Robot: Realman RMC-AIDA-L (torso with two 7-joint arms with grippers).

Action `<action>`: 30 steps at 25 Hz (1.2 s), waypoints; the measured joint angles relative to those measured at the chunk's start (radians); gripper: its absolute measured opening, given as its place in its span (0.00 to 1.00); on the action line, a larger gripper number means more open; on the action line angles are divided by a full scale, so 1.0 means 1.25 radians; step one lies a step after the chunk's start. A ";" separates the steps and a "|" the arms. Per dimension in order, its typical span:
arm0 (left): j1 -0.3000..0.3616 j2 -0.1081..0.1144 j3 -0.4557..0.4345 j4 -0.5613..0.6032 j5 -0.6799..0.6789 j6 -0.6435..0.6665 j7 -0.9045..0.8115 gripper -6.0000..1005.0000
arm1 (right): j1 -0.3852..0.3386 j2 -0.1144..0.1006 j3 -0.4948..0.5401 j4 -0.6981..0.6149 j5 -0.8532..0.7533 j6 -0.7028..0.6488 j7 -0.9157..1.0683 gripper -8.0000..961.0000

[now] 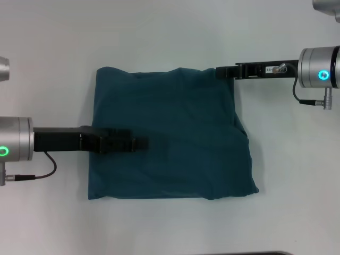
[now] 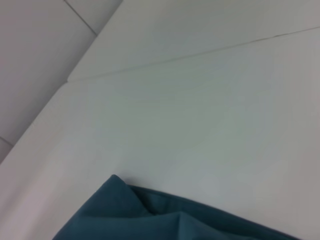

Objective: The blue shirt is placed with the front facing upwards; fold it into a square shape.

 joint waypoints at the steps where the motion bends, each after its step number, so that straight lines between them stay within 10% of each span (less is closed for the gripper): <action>1: 0.000 0.000 0.000 0.000 0.000 0.000 0.000 0.88 | 0.000 0.000 0.000 0.000 0.002 -0.001 0.000 0.26; 10: 0.000 0.001 0.000 0.000 0.000 -0.003 0.001 0.88 | -0.005 -0.001 0.000 -0.001 0.035 0.000 -0.016 0.03; 30: -0.001 0.001 0.000 0.000 0.000 -0.007 0.002 0.88 | -0.044 -0.009 0.018 0.000 0.051 -0.023 -0.013 0.02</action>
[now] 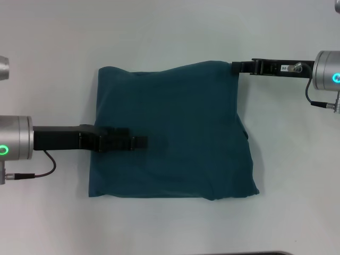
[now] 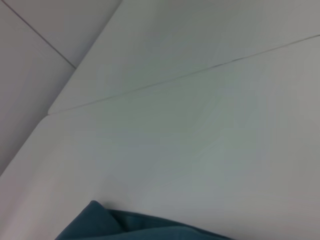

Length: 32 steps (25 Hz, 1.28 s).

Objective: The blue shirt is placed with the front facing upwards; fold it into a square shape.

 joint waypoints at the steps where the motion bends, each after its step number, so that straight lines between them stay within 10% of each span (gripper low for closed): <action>1: 0.000 0.000 0.000 0.000 0.000 0.000 0.000 0.88 | 0.000 0.000 0.000 0.000 0.000 -0.001 0.000 0.02; 10: 0.000 0.000 0.000 0.000 0.000 0.000 0.003 0.88 | -0.015 0.000 0.023 0.006 0.032 -0.005 -0.015 0.10; 24: 0.008 0.000 -0.020 -0.032 -0.016 0.081 0.011 0.88 | -0.059 -0.027 0.004 0.040 0.075 0.330 -0.118 0.57; 32: 0.010 0.005 -0.046 -0.041 -0.030 0.141 0.042 0.88 | -0.050 -0.027 -0.095 0.032 0.065 0.339 -0.078 0.58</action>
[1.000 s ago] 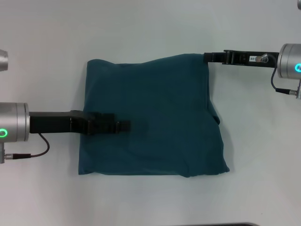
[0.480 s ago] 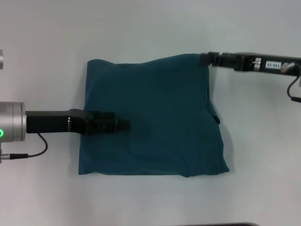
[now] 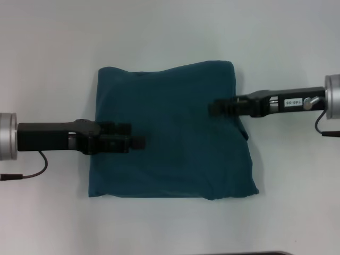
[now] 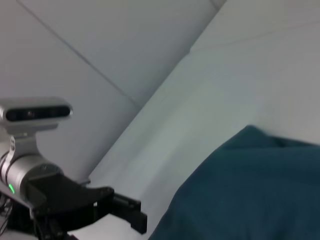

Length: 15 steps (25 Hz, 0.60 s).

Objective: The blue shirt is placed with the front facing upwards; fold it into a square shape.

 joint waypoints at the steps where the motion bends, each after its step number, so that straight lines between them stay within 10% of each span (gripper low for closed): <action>1: 0.000 0.001 -0.002 0.000 0.000 0.004 0.003 0.88 | 0.003 0.003 -0.010 -0.001 0.000 -0.001 0.002 0.58; 15: 0.008 0.003 -0.007 0.000 0.000 0.001 0.009 0.88 | 0.039 0.030 -0.129 -0.053 -0.008 -0.116 0.006 0.37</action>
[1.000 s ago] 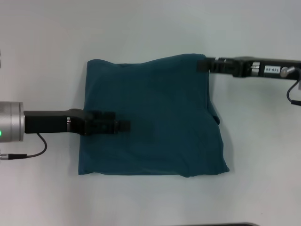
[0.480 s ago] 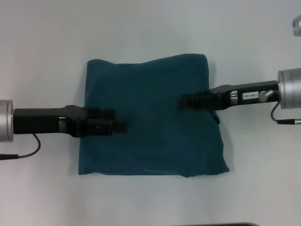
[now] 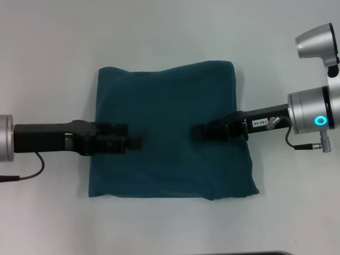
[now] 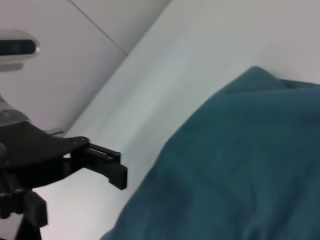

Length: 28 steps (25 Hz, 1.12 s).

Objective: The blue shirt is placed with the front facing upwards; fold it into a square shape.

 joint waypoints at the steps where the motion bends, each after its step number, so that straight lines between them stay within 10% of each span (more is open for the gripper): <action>1: 0.001 0.000 0.000 0.000 0.000 0.000 0.000 0.88 | 0.000 0.000 -0.005 -0.002 0.000 -0.007 0.001 0.36; 7: 0.004 0.001 0.000 0.005 0.000 -0.004 0.000 0.89 | 0.000 0.000 -0.040 -0.003 -0.001 -0.052 0.030 0.13; 28: 0.005 0.000 0.000 0.002 0.001 0.024 0.025 0.88 | -0.040 -0.019 0.006 0.028 0.039 0.055 -0.108 0.12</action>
